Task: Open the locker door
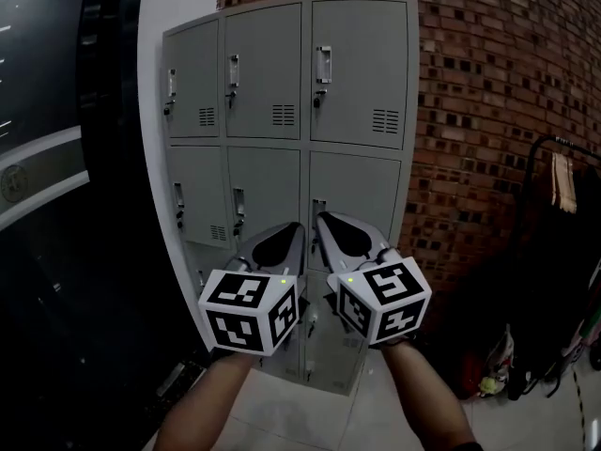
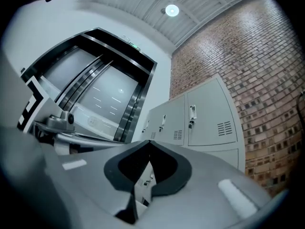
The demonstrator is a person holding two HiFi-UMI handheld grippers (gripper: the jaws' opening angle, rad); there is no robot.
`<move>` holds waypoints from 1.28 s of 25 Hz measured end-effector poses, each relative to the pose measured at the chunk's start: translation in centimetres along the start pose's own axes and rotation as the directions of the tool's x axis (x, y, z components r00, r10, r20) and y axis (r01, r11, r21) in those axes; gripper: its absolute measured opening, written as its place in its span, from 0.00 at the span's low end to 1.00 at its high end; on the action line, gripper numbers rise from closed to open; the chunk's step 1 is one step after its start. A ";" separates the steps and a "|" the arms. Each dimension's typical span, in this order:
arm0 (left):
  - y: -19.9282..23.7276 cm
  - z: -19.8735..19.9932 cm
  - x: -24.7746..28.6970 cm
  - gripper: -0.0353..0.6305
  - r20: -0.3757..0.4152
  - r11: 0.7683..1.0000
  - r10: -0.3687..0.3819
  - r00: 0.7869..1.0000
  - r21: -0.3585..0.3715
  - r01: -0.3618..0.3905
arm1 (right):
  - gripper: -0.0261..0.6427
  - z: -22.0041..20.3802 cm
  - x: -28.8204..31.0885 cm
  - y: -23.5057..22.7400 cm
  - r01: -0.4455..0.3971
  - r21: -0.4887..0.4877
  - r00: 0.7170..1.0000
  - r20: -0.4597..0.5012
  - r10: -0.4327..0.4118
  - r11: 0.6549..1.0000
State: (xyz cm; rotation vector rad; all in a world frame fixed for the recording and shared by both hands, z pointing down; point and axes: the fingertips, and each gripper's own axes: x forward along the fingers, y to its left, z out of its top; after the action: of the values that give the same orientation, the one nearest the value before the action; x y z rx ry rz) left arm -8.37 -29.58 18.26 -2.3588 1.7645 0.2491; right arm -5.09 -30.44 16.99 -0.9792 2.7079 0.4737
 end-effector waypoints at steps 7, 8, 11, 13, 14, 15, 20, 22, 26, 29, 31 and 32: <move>2.1 3.1 9.4 0.06 0.028 1.000 -0.016 0.999 -0.010 0.016 | 0.04 2.2 6.8 -6.6 -0.052 0.047 0.998 0.045 0.050 0.998; 2.4 3.4 10.6 0.06 0.031 1.000 -0.018 0.999 -0.019 0.019 | 0.03 2.5 7.6 -7.4 -0.067 0.070 0.997 0.052 0.064 0.995; 3.3 4.6 13.8 0.06 0.043 1.000 -0.019 0.999 -0.021 0.020 | 0.04 3.1 9.7 -10.1 -0.069 0.042 0.996 0.053 0.067 0.997; 3.8 5.5 15.5 0.06 0.053 1.000 -0.017 0.998 -0.008 0.018 | 0.04 3.6 10.9 -11.7 -0.055 -0.007 0.997 0.055 0.055 0.998; 4.1 5.9 16.2 0.06 0.056 1.000 -0.013 0.998 0.004 0.013 | 0.04 3.9 11.5 -12.5 -0.049 -0.023 0.997 0.062 0.050 0.999; 4.6 6.3 16.7 0.06 0.059 1.000 -0.008 0.998 0.016 0.007 | 0.04 4.2 12.0 -13.1 -0.044 -0.036 0.996 0.070 0.046 0.998; 6.4 7.6 18.5 0.06 0.080 1.000 0.009 0.997 0.026 -0.011 | 0.04 5.2 14.9 -14.8 -0.053 -0.067 0.994 0.090 0.059 0.996; 6.9 8.1 19.1 0.06 0.091 0.999 0.011 0.996 0.039 -0.014 | 0.05 5.7 16.2 -15.4 -0.067 -0.041 0.993 0.095 0.070 0.997; 8.0 8.9 20.4 0.06 0.103 0.998 -0.016 0.995 0.058 0.010 | 0.08 6.5 18.8 -16.4 -0.059 -0.055 0.994 0.092 0.064 0.997; 9.6 9.4 21.6 0.06 0.109 0.998 -0.050 0.993 0.033 0.047 | 0.10 7.2 21.1 -17.0 -0.053 -0.067 0.995 0.085 0.059 0.996; 10.8 9.8 22.4 0.06 0.122 0.997 -0.075 0.990 0.031 0.071 | 0.16 7.8 22.8 -17.5 -0.043 -0.082 0.995 0.084 0.050 0.996; 11.3 9.9 22.8 0.06 0.127 0.996 -0.087 0.988 0.035 0.084 | 0.17 8.1 23.7 -17.9 -0.033 -0.096 0.996 0.082 0.041 0.995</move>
State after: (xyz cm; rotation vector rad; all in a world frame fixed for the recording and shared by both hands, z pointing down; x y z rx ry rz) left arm -13.07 -51.47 2.54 -2.3349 1.5945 0.3506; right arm -10.53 -54.17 -1.88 -0.9127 2.6533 0.6414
